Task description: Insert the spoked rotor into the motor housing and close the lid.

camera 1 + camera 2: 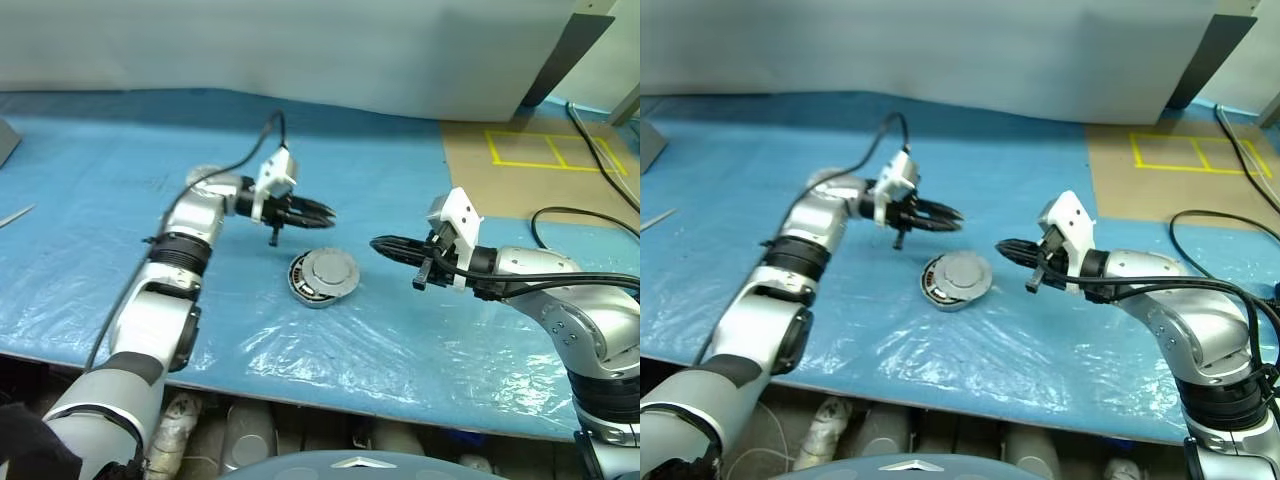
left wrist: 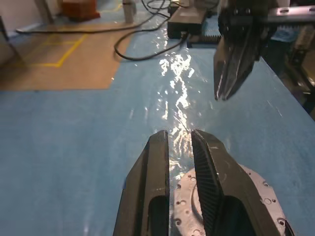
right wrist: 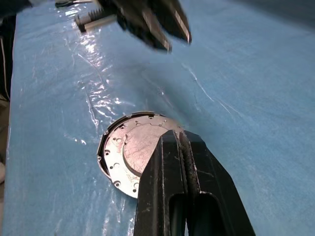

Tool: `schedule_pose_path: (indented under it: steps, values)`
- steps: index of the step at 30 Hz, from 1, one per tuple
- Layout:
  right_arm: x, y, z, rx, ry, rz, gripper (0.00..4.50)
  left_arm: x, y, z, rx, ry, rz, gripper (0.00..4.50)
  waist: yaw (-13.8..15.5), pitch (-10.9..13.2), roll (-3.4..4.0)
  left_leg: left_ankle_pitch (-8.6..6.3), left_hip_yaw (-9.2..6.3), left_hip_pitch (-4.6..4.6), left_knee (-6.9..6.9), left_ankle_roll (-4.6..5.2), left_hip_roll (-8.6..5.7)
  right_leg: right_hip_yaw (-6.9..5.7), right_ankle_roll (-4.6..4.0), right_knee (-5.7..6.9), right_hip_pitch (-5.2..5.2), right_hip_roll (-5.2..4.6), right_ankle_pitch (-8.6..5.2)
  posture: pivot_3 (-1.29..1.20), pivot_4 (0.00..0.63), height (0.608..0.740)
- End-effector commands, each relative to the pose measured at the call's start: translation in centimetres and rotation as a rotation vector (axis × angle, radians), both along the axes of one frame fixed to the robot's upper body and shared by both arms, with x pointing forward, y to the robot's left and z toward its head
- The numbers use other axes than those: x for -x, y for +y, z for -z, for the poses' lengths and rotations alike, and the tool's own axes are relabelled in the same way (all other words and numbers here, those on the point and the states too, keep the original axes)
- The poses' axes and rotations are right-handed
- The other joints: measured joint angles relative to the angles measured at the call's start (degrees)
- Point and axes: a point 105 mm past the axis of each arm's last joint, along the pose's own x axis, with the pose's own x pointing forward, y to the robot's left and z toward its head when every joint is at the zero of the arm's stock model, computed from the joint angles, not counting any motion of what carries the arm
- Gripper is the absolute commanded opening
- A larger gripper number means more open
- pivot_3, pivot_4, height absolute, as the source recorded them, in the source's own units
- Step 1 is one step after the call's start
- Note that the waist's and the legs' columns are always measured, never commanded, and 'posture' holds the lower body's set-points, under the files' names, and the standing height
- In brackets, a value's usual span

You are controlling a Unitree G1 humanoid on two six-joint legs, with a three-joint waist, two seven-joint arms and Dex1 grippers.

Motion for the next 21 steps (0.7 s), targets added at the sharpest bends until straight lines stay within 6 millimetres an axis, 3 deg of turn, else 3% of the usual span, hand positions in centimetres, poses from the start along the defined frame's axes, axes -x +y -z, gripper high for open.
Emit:
schedule_pose_path:
  steps: [1, 3, 7, 14, 21]
  values:
    - [-0.2, 0.9, 0.1, 0.018, -0.046, -0.046, 0.2, 0.7, 3.0, 0.5, 0.009, 0.039, -0.109, 0.78, -0.1, 0.0, 0.05, -0.01, 0.02, 0.02, -0.06, -0.02, -0.01, 0.01, 0.0, -0.02, 0.0, 0.0, 0.0, 0.0, 0.15, 0.74]
    - [-0.5, 1.2, 0.5, 0.028, -0.054, -0.059, 0.58, 1.2, 4.8, 1.4, 0.0, 0.076, -0.183, 0.77, -0.1, 0.0, 0.07, -0.02, 0.03, 0.0, -0.15, -0.04, 0.01, -0.01, -0.03, -0.03, -0.06, 0.02, -0.02, 0.0, 0.15, 0.74]
    - [-0.9, 1.8, 1.2, 0.03, -0.056, -0.102, 1.93, 2.7, 6.6, 2.7, -0.013, 0.138, -0.262, 0.77, 0.2, 0.0, 0.06, -0.02, 0.02, -0.3, -0.13, -0.04, 0.04, -0.07, -0.03, -0.04, -0.27, 0.04, -0.02, 0.0, 0.15, 0.74]
    - [-0.9, 3.3, 2.7, 0.074, -0.042, -0.248, 4.34, 4.7, 6.7, 3.5, 0.021, 0.153, -0.351, 0.77, 0.0, 0.0, 0.06, -0.02, 0.01, -0.33, 0.13, -0.04, 0.08, -0.06, -0.05, 0.01, -0.25, 0.04, -0.03, 0.0, 0.15, 0.74]
    - [-2.8, 4.4, 4.3, 0.149, -0.084, -0.278, 4.47, 6.1, 6.9, 5.6, 0.033, 0.137, -0.394, 0.77, -0.6, 0.0, 0.06, -0.01, 0.05, -0.24, 0.29, -0.01, 0.1, 0.01, -0.06, 0.17, -0.25, 0.06, -0.04, 0.0, 0.15, 0.74]
